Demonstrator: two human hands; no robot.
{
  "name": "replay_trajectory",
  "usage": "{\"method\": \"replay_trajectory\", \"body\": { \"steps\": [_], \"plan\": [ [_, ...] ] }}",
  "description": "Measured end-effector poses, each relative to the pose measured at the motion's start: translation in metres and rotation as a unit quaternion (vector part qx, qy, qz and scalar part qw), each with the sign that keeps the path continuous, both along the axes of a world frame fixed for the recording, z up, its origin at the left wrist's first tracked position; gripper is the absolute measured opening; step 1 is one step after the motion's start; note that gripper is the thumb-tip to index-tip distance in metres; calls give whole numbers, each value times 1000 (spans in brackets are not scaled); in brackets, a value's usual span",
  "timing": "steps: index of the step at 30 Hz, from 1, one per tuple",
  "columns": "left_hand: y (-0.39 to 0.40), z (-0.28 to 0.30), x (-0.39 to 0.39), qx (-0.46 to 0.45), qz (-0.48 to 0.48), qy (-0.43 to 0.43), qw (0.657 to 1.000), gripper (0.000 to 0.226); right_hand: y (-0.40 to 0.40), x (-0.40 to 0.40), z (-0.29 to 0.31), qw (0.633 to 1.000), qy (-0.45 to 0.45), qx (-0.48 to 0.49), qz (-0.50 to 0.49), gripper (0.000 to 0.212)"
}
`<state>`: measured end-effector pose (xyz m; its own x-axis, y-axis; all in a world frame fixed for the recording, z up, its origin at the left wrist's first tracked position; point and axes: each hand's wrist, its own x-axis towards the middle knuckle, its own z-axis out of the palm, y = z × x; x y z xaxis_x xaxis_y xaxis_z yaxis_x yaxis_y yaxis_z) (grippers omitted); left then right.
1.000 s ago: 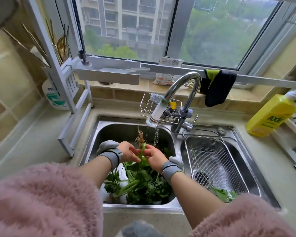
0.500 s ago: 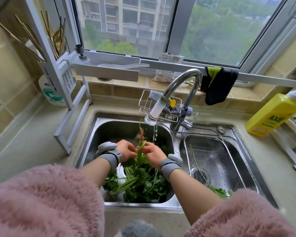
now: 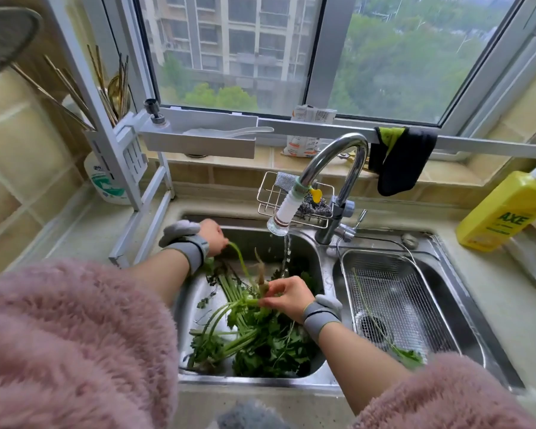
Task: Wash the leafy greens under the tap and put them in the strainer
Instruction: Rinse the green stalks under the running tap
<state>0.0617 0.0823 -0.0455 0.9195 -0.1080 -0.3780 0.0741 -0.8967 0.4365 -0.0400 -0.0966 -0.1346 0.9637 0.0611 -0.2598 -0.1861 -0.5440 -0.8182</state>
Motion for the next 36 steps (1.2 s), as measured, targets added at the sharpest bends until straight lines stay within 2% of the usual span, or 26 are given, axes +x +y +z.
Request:
{"method": "replay_trajectory", "body": {
  "steps": [2, 4, 5, 7, 10, 13, 16, 20, 22, 25, 28, 31, 34, 36],
  "plan": [
    [2, -13, -9, 87, -33, 23, 995, 25, -10, 0, 8, 999, -9, 19, -26, 24],
    [4, -22, -20, 117, -52, 44, 991, 36, -14, 1, 21, 999, -4, 32, -42, 14],
    [0, -24, -24, 104, -64, 51, 991, 43, -18, 0, 27, 997, -5, 50, -58, 7],
    [-8, -28, -32, 53, -101, 71, 991, 57, -20, 1, 39, 994, -24, 72, -77, 18],
    [-24, -26, -41, -5, -172, 87, 981, 62, -17, 3, 58, 989, -69, 98, -82, 19],
    [-33, -31, -48, -80, -181, 96, 976, 57, -10, 7, 73, 982, -106, 134, -76, 20],
    [-40, -37, -56, -154, -148, 88, 973, 37, -3, 7, 83, 979, -120, 149, -68, 21],
    [-32, -34, -55, -184, -79, 27, 979, 19, 0, 8, 88, 971, -117, 195, -72, 4],
    [-24, -33, -49, -214, -48, 36, 975, 13, -4, 6, 77, 980, -102, 144, -87, 8],
    [-15, -24, -47, -271, -13, 49, 961, 8, -6, -1, 38, 998, -7, -52, -20, 30],
    [-14, -13, -45, -316, 8, 43, 948, 12, 0, -11, 3, 972, 48, -214, 84, 52],
    [-11, -6, -43, -335, 24, 47, 941, 13, 11, -11, -10, 951, 74, -265, 142, 56],
    [-8, -4, -42, -331, 28, 45, 942, 14, 19, -7, -3, 954, 100, -257, 118, 42],
    [-2, -7, -42, -325, 41, 45, 944, 13, 17, -5, -1, 947, 101, -288, 100, 38]
  ]
}}
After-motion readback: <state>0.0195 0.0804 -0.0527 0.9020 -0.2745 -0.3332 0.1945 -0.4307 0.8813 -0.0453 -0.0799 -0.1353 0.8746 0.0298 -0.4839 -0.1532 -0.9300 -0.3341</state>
